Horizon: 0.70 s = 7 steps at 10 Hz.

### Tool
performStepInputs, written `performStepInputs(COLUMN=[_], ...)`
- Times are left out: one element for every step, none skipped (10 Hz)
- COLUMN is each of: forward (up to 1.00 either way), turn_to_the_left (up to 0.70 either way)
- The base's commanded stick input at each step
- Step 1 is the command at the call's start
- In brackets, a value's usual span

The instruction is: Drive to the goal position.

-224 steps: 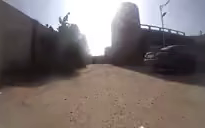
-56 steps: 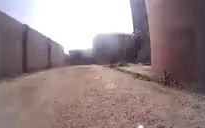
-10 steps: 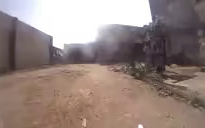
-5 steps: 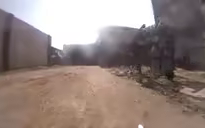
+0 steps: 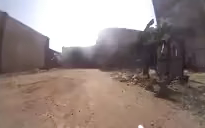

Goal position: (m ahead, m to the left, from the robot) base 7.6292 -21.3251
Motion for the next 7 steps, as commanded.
performStepInputs(forward=[1.0,1.0,1.0,1.0,1.0,1.0,1.0], turn_to_the_left=[0.0,0.0,0.0,0.0,0.0,0.0,0.0])
